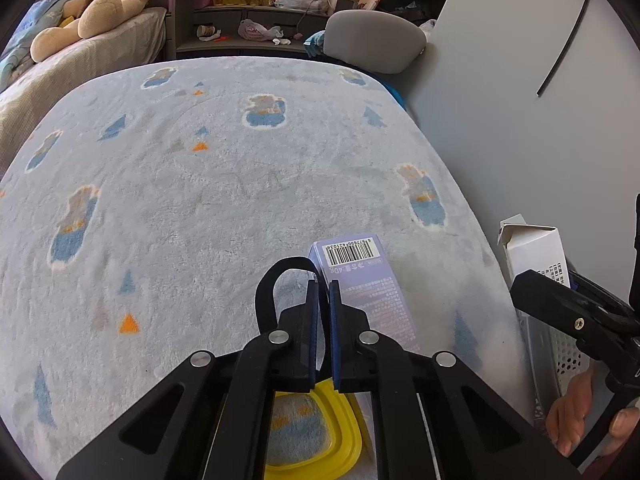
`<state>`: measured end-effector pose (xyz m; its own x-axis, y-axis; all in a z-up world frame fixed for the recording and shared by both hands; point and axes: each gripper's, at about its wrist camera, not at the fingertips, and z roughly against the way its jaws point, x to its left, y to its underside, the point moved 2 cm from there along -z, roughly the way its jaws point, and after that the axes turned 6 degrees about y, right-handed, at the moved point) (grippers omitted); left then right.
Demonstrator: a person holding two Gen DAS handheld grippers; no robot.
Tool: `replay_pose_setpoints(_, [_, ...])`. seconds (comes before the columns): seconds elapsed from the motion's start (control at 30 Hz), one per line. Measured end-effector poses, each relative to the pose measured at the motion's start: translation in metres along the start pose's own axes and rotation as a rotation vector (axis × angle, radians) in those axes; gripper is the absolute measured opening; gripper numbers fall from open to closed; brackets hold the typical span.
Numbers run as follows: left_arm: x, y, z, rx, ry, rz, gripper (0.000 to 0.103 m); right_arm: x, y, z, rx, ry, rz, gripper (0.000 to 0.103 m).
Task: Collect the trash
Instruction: 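Grasp the black strap with the left gripper while the right gripper holds the medicine box, then carry the medicine box and black strap over the grey basket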
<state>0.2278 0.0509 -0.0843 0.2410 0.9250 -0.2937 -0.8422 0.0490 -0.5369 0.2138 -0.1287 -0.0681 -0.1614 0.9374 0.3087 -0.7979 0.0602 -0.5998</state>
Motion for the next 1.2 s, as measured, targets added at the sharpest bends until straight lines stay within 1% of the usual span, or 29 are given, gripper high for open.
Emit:
replay_pose_setpoints(0.27, [-0.003,0.007,0.019,-0.060,-0.088,-0.037,0.005,0.000,0.000,0.000,-0.001,0.003,0.000,0.081])
replay_pose_setpoints(0.63, [-0.019,0.018,0.046,-0.134,-0.138,-0.084,0.005,-0.015,0.007,0.016,-0.031,0.039,-0.017,0.081])
replay_pose_setpoints(0.9, [-0.040,0.034,0.065,-0.191,-0.178,-0.105,0.005,-0.025,0.030,0.044,-0.067,0.093,-0.037,0.081])
replay_pose_setpoints(1.1, [-0.064,0.053,0.074,-0.234,-0.217,-0.107,0.005,-0.040,0.053,0.069,-0.089,0.138,-0.065,0.081])
replay_pose_setpoints(1.2, [-0.080,0.061,0.077,-0.246,-0.216,-0.116,0.005,-0.051,0.063,0.086,-0.108,0.166,-0.081,0.081])
